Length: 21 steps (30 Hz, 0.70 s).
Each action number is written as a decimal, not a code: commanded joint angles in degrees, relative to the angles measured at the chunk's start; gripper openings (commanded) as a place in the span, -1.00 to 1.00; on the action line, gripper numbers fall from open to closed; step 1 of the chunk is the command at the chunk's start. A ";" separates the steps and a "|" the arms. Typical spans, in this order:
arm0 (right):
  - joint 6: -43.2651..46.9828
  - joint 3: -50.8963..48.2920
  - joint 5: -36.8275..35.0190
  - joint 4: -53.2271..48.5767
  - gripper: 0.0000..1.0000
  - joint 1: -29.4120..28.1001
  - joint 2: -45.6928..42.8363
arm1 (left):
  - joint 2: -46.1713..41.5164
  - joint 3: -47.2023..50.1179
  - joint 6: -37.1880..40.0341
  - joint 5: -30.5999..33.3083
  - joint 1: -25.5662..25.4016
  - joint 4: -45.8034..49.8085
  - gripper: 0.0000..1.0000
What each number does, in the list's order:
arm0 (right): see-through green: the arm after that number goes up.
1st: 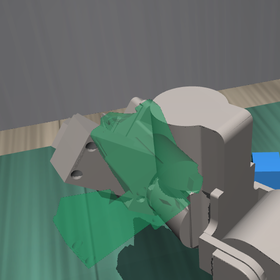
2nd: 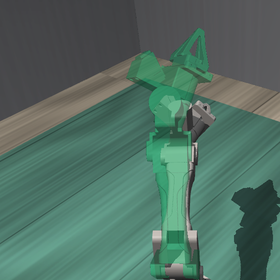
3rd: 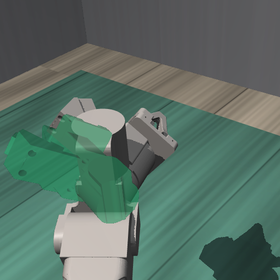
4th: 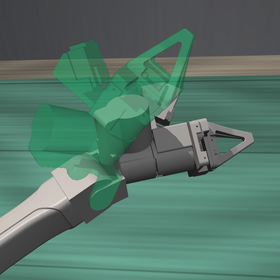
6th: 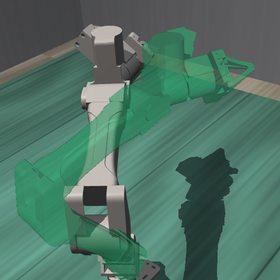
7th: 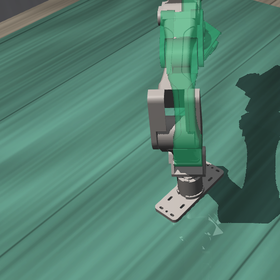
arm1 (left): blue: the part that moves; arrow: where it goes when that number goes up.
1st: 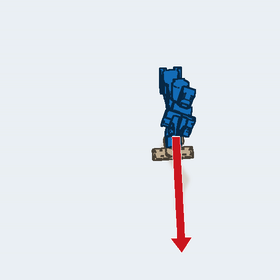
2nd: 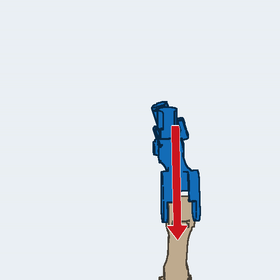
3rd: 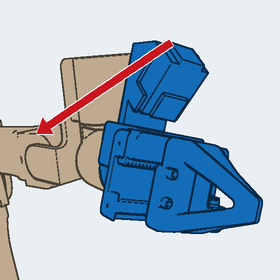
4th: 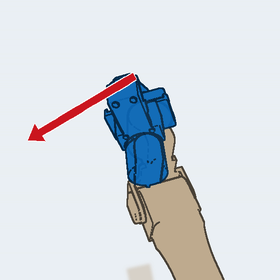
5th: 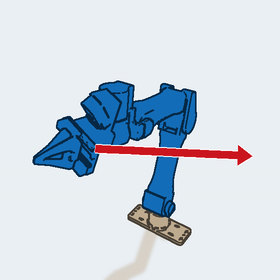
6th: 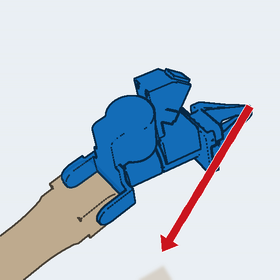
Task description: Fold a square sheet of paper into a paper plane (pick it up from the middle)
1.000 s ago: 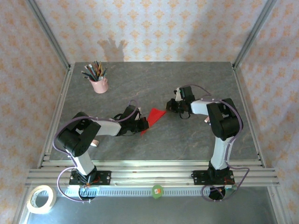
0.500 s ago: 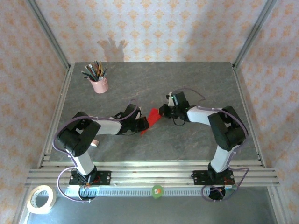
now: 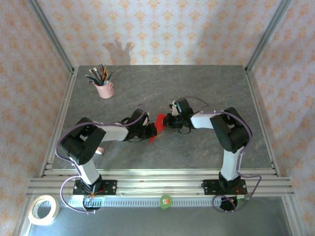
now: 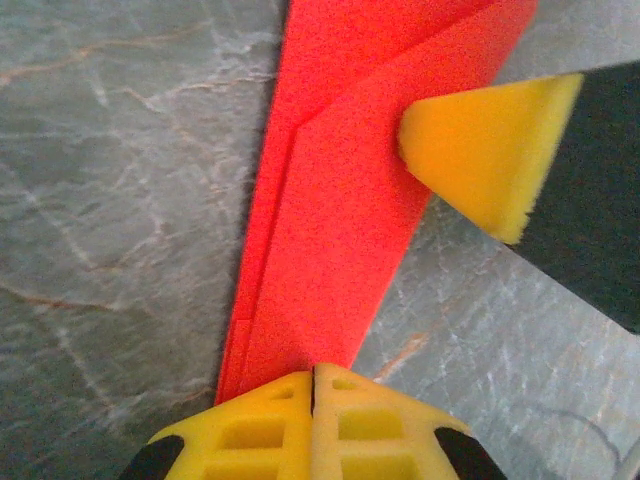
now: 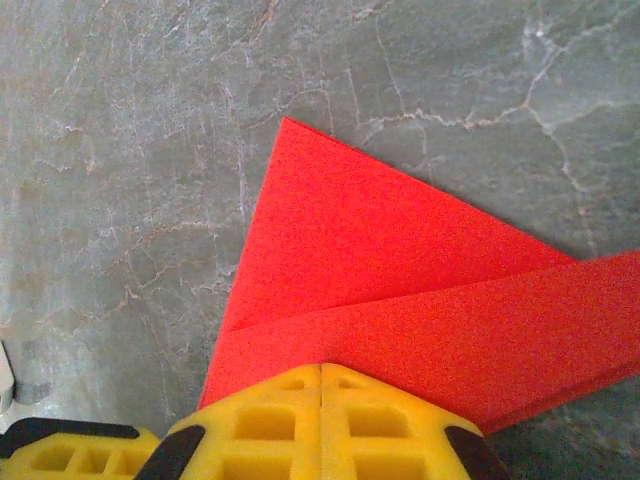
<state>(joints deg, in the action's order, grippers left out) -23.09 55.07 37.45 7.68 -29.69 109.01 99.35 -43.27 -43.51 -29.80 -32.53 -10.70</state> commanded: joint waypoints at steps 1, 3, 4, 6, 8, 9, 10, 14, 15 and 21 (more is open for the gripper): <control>1.46 0.62 -3.70 -3.81 -1.00 -0.12 2.54 | -0.04 -2.95 -0.67 -2.10 0.19 -2.44 -0.81; 1.49 0.76 -3.79 -3.90 -1.00 -0.12 2.80 | 1.72 -4.30 -1.13 -1.77 0.10 -2.24 -0.81; 1.63 0.87 -3.79 -3.99 -1.00 -0.16 2.96 | 2.41 -4.73 -1.19 -1.62 0.07 -2.22 -0.81; 1.62 0.90 -3.96 -4.09 -1.00 -0.10 3.19 | 3.90 -5.62 -1.16 -1.08 0.01 -1.84 -0.81; 1.67 0.92 -3.96 -4.17 -1.00 -0.10 3.39 | 5.30 -6.81 -0.64 -1.05 0.01 -0.99 -0.81; 1.78 0.97 -3.97 -4.25 -1.00 -0.11 3.54 | 5.95 -7.49 -0.35 -0.85 0.01 -0.22 -0.81; 1.81 1.01 -3.97 -4.41 -1.00 -0.11 3.66 | 6.39 -7.82 -0.22 -0.51 -0.03 0.22 -0.81; 1.98 1.20 -4.91 -5.08 -1.00 -0.10 4.08 | 7.03 -7.25 -0.01 -0.26 -0.08 1.17 -0.82; 2.00 1.32 -5.38 -5.36 -1.00 -0.10 4.19 | 6.88 -6.77 0.17 -0.26 -0.07 1.75 -0.82; 3.70 2.72 -7.92 -8.10 -1.00 0.56 5.44 | 3.57 0.29 0.08 -0.04 -0.07 3.58 -0.82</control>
<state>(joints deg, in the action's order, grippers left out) -21.56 57.98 37.28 5.45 -29.71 110.78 104.75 -47.81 -43.66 -30.70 -32.53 -12.84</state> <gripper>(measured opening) 0.040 0.089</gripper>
